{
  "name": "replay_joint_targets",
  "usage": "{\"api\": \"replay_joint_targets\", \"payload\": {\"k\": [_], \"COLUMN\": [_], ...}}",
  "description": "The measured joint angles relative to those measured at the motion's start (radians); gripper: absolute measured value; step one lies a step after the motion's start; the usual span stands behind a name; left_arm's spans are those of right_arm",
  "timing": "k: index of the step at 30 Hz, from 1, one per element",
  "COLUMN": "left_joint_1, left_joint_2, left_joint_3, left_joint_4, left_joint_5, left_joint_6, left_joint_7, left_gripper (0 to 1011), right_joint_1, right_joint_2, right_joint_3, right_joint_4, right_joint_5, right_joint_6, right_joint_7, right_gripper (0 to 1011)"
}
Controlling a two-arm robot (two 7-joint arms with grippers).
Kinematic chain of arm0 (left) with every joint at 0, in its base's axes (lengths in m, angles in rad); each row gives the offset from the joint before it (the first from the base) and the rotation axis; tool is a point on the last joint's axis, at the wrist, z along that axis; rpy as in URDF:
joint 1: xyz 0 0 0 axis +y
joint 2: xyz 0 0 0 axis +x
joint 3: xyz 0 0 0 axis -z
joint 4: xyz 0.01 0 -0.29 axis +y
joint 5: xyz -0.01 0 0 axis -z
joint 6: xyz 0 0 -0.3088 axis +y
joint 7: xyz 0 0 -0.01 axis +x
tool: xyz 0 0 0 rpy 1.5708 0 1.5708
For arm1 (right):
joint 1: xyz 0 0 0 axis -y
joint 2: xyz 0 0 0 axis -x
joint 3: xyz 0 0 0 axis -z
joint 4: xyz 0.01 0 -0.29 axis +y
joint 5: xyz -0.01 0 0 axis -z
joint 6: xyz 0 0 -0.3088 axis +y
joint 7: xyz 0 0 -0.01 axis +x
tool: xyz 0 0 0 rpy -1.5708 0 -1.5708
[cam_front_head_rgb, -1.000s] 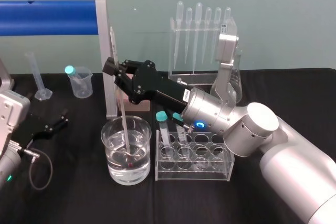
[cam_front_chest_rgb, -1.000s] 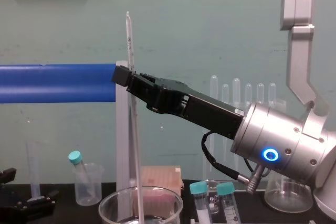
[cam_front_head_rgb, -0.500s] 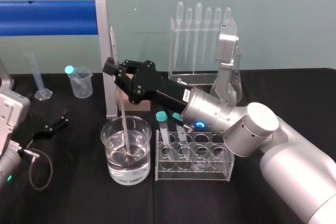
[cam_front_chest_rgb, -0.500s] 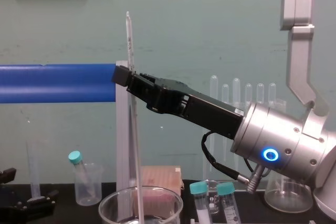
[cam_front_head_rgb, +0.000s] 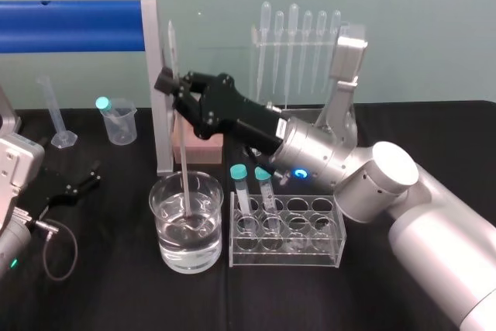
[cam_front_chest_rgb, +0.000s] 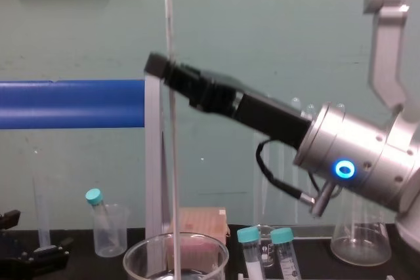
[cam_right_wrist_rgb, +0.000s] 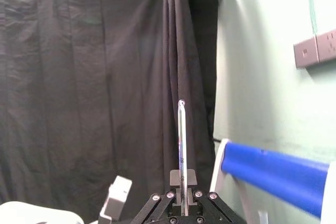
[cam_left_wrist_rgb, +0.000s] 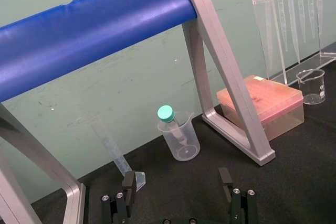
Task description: Hold the thermometer with one hand and immerse one end into the beaker, then reinsert it into the test tube rack.
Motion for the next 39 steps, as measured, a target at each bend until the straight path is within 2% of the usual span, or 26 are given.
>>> {"api": "replay_joint_targets", "payload": {"k": [7,18,23,29,30,39], "left_joint_1": [0.0,0.0,0.0,0.0,0.0,0.0], "left_joint_2": [0.0,0.0,0.0,0.0,0.0,0.0], "left_joint_3": [0.0,0.0,0.0,0.0,0.0,0.0], "left_joint_4": [0.0,0.0,0.0,0.0,0.0,0.0], "left_joint_5": [0.0,0.0,0.0,0.0,0.0,0.0], "left_joint_6": [0.0,0.0,0.0,0.0,0.0,0.0], "left_joint_7": [0.0,0.0,0.0,0.0,0.0,0.0], "left_gripper": [1008,1008,1008,1008,1008,1008], "right_joint_1": [-0.001,0.001,-0.009,-0.058,-0.078,-0.208], "right_joint_2": [0.016,0.034,0.069,0.132,0.151,0.228], "right_joint_3": [0.013,0.053,0.085,0.141,0.158,0.246], "right_joint_4": [-0.066,-0.18,-0.239,-0.318,-0.341,-0.448], "right_joint_5": [0.009,0.054,0.05,0.021,0.013,-0.021], "right_joint_6": [-0.012,-0.041,-0.06,-0.07,-0.07,-0.048], "right_joint_7": [-0.005,-0.017,-0.059,-0.137,-0.162,-0.281], "right_gripper": [56,57,57,56,56,56]}}
